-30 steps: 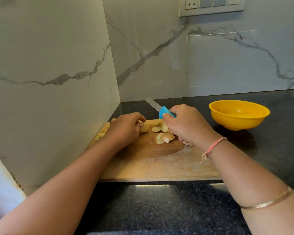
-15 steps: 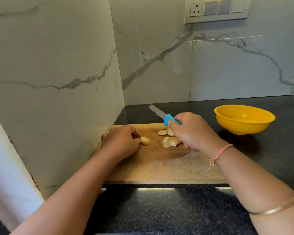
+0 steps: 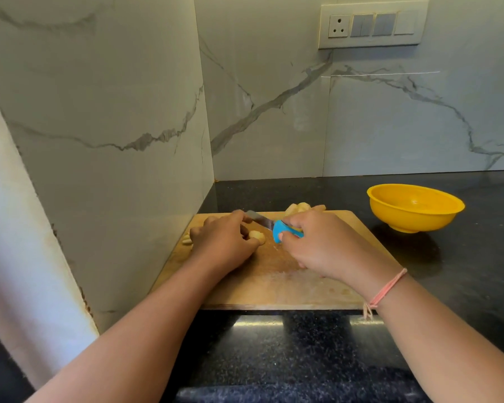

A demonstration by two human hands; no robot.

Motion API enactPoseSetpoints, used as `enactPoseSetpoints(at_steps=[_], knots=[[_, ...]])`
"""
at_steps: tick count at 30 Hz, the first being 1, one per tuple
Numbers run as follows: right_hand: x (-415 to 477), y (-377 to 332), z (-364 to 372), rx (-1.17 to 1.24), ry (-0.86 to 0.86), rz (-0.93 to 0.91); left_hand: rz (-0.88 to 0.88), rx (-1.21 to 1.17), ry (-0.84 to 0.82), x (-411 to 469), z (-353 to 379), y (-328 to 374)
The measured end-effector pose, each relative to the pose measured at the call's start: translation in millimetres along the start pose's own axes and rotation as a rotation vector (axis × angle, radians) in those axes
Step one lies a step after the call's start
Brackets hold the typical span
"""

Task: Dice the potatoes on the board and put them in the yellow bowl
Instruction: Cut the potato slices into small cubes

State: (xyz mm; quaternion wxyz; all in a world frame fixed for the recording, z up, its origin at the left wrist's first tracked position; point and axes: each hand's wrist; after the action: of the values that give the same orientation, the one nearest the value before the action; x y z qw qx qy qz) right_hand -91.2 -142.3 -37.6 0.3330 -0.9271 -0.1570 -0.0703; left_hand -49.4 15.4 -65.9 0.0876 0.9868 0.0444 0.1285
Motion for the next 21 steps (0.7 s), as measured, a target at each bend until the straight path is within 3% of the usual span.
enactPoseSetpoints(at_steps=[11, 21], knots=[[-9, -10, 1, -0.124, -0.048, 0.115, 0.009, -0.090, 0.011, 2, 5, 0], [0, -29, -7, -0.071, -0.158, 0.211, -0.006, -0.140, -0.010, 7, 8, -2]])
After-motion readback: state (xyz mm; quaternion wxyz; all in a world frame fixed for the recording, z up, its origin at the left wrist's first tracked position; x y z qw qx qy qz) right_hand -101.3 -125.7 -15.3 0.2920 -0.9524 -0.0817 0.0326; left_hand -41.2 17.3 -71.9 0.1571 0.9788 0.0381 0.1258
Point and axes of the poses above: each hand's wrist, its own x-axis towards the middle knuckle, its own z-axis out of the palm, y = z × x, and after that the axes turned 10 degrees about x, right-handed
